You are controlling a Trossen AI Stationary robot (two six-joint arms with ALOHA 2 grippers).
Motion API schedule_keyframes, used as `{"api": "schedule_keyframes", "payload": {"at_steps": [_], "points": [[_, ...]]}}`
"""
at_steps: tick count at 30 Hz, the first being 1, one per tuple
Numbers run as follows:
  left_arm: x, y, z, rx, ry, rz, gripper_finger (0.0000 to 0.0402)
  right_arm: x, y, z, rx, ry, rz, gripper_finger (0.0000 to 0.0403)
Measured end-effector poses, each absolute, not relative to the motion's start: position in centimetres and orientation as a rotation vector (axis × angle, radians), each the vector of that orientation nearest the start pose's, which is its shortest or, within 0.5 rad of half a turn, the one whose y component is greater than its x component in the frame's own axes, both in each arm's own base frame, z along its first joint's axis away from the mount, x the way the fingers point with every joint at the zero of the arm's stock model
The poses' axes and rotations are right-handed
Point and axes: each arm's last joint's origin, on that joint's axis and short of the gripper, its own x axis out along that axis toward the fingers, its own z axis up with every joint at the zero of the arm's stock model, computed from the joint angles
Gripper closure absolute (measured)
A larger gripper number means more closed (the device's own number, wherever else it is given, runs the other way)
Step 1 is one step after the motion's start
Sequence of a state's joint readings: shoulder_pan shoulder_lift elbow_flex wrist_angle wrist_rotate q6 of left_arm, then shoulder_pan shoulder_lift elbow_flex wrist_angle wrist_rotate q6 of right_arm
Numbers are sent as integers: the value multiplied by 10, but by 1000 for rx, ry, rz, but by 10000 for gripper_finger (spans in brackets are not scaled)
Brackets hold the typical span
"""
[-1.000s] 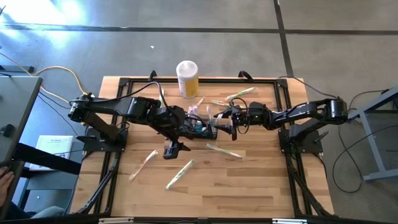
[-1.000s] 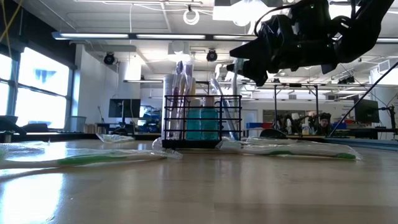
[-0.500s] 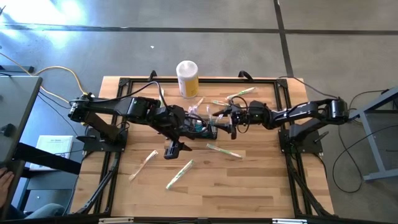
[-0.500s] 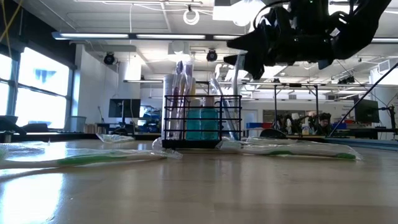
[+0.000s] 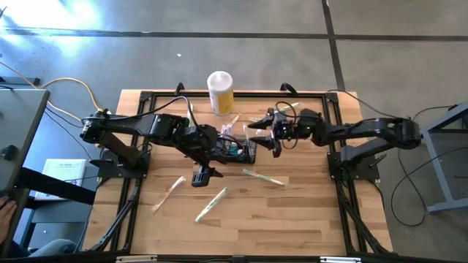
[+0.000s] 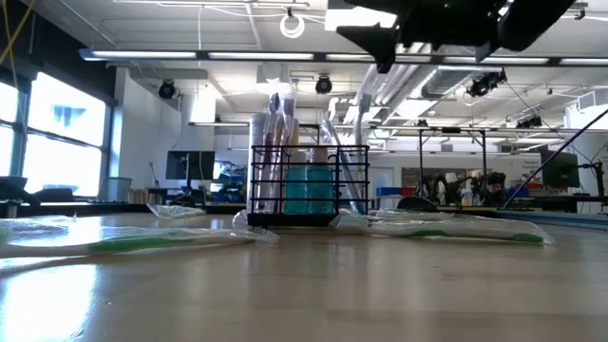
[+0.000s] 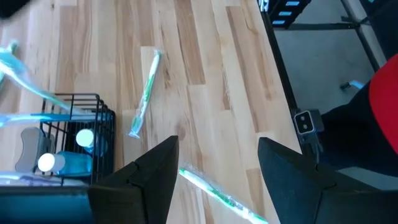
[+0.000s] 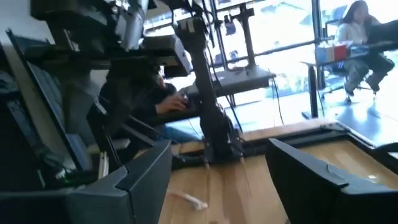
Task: Pick & Place toothbrushing station
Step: Put the green toothbrush into the left section wire organizer
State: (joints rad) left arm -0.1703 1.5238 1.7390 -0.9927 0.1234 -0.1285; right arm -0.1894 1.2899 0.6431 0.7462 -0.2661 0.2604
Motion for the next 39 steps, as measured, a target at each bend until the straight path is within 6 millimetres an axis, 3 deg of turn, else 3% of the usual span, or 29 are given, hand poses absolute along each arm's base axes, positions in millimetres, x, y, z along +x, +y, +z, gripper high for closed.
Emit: {"api": "schedule_keyframes", "payload": {"at_steps": [8,12,16,20,29,39], "points": [[294,-55,407,-109,848,-235,185,218,-41,292,220,47,-171,152],[294,-55,407,-89,852,-243,185,193,-41,284,260,217,-336,152],[294,-54,407,-65,843,-234,185,177,-36,268,403,424,-328,152],[296,-54,408,-48,821,-219,185,172,-24,255,464,602,-177,152],[297,-56,410,-132,807,-223,185,181,8,249,557,687,-19,152],[289,-107,411,-127,760,-163,185,186,36,248,522,690,45,152]]}}
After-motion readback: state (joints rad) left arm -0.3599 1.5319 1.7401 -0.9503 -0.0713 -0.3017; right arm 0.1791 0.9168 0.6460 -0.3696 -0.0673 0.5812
